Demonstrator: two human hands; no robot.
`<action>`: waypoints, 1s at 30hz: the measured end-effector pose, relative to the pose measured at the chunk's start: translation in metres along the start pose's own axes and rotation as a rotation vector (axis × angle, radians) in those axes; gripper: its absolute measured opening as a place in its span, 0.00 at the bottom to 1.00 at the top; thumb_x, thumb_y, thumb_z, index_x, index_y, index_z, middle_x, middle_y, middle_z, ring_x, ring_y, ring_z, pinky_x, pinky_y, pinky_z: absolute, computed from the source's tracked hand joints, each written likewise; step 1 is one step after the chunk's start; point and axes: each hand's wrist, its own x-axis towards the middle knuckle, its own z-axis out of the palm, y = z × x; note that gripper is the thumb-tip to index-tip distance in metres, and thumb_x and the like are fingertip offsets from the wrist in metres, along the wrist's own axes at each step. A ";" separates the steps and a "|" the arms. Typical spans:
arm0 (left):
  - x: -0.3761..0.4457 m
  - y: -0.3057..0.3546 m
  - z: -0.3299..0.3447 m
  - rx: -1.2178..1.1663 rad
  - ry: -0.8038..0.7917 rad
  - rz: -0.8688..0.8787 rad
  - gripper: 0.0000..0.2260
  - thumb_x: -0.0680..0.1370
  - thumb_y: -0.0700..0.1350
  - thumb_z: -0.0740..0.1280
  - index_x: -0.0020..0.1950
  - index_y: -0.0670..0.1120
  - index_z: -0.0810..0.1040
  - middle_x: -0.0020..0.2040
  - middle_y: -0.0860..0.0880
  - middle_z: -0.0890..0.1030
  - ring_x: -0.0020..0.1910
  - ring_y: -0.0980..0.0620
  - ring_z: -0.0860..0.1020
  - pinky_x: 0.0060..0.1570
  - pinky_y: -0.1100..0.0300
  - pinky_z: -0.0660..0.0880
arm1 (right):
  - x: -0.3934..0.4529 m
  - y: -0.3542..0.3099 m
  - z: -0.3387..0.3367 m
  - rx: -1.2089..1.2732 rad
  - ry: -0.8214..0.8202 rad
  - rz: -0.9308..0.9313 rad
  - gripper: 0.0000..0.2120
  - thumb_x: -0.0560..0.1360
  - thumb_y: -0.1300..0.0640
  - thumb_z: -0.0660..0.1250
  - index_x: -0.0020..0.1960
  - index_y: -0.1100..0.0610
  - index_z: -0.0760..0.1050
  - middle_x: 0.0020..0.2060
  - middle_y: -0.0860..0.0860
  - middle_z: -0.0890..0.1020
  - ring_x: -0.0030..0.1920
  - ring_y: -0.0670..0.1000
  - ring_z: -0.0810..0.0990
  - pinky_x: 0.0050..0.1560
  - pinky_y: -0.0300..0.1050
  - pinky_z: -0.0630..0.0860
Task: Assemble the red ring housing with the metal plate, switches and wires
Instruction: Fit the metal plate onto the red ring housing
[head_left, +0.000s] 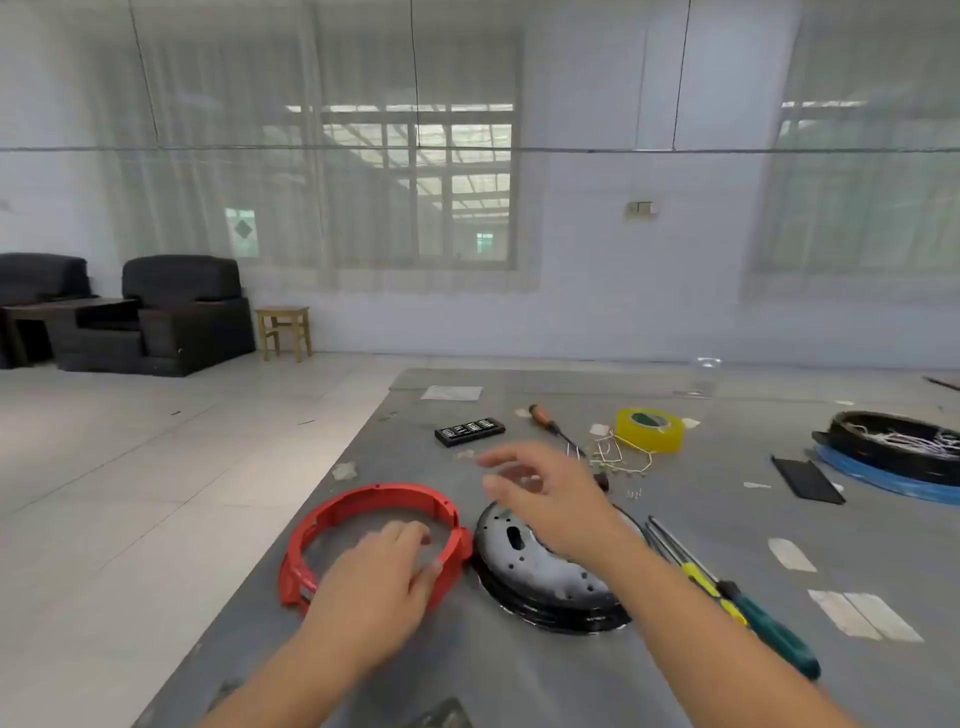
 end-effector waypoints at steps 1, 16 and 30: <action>0.004 0.004 0.007 0.112 -0.043 -0.014 0.14 0.86 0.60 0.56 0.68 0.57 0.71 0.67 0.58 0.76 0.67 0.52 0.76 0.62 0.53 0.73 | 0.003 0.018 0.010 -0.157 -0.051 0.033 0.11 0.79 0.51 0.70 0.61 0.46 0.81 0.56 0.42 0.82 0.57 0.44 0.80 0.63 0.47 0.75; 0.015 -0.019 0.050 0.234 0.033 0.059 0.13 0.80 0.60 0.66 0.44 0.52 0.74 0.38 0.52 0.83 0.38 0.47 0.83 0.34 0.54 0.68 | -0.022 0.103 0.070 -1.077 -0.096 -0.041 0.25 0.79 0.43 0.63 0.74 0.50 0.72 0.73 0.51 0.75 0.72 0.55 0.74 0.71 0.54 0.72; 0.000 -0.028 0.041 -0.129 0.135 -0.039 0.13 0.84 0.66 0.55 0.57 0.62 0.74 0.44 0.62 0.80 0.52 0.53 0.72 0.56 0.51 0.59 | -0.029 0.091 0.079 -1.150 -0.084 0.044 0.26 0.81 0.45 0.58 0.78 0.49 0.66 0.77 0.48 0.68 0.78 0.52 0.64 0.78 0.57 0.58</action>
